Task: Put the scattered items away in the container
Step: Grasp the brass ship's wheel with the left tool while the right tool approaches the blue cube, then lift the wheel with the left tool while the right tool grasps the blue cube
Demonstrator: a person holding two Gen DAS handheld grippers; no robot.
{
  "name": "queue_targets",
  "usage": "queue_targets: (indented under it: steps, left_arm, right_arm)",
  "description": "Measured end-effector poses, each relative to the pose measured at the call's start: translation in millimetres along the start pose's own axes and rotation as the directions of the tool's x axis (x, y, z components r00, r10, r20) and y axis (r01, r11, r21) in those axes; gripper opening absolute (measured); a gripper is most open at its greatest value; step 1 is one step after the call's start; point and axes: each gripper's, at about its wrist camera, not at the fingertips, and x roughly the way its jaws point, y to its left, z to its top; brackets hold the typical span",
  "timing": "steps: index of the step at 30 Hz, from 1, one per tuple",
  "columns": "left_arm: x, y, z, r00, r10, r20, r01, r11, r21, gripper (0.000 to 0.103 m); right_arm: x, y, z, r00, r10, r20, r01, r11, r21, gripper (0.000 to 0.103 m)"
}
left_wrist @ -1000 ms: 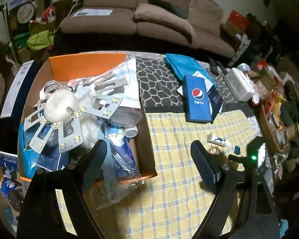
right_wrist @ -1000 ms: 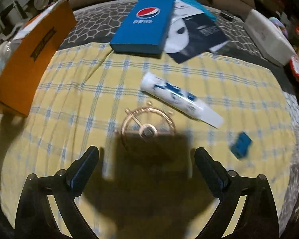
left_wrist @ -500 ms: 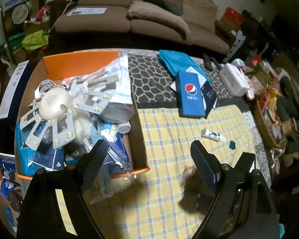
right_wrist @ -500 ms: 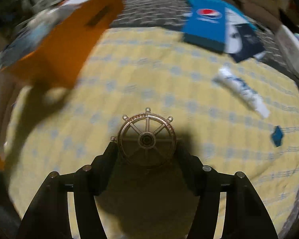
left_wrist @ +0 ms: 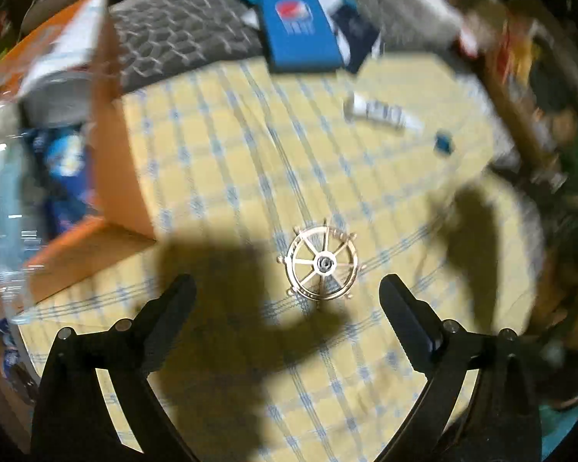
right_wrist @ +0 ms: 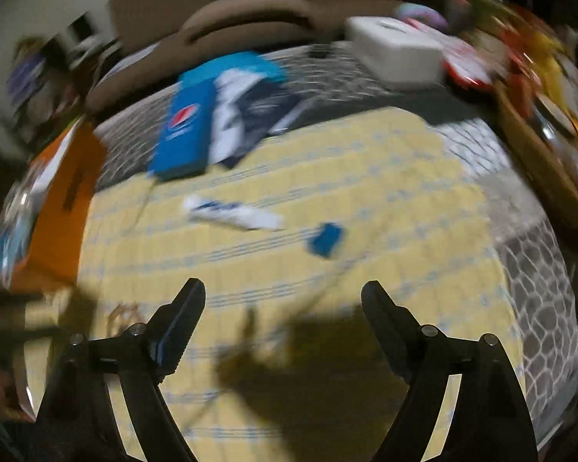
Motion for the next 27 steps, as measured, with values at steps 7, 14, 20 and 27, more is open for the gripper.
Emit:
queue_targets:
  steps: [7, 14, 20, 27]
  left_arm:
    - [50.1, -44.0, -7.2, 0.991, 0.136, 0.013, -0.137, 0.988, 0.078, 0.096]
    - [56.9, -60.8, -14.0, 0.988, 0.144, 0.053, -0.149, 0.982, 0.119, 0.075]
    - [36.2, -62.9, -15.9, 0.994, 0.09, 0.069, -0.097, 0.989, 0.107, 0.075]
    - [-14.9, -48.5, -8.2, 0.984, 0.045, 0.17, -0.056, 0.997, 0.059, 0.075]
  right_arm:
    - [5.9, -23.4, 0.1, 1.0, 0.013, -0.007, -0.012, 0.994, 0.11, 0.085]
    - [5.6, -10.8, 3.0, 1.0, 0.0, 0.008, 0.0, 0.999, 0.04, 0.085]
    - [15.2, -16.0, 0.1, 1.0, -0.012, -0.014, 0.012, 0.998, 0.054, 0.085]
    - [40.0, -21.6, 15.1, 0.998, -0.028, -0.057, 0.033, 0.996, 0.081, 0.082]
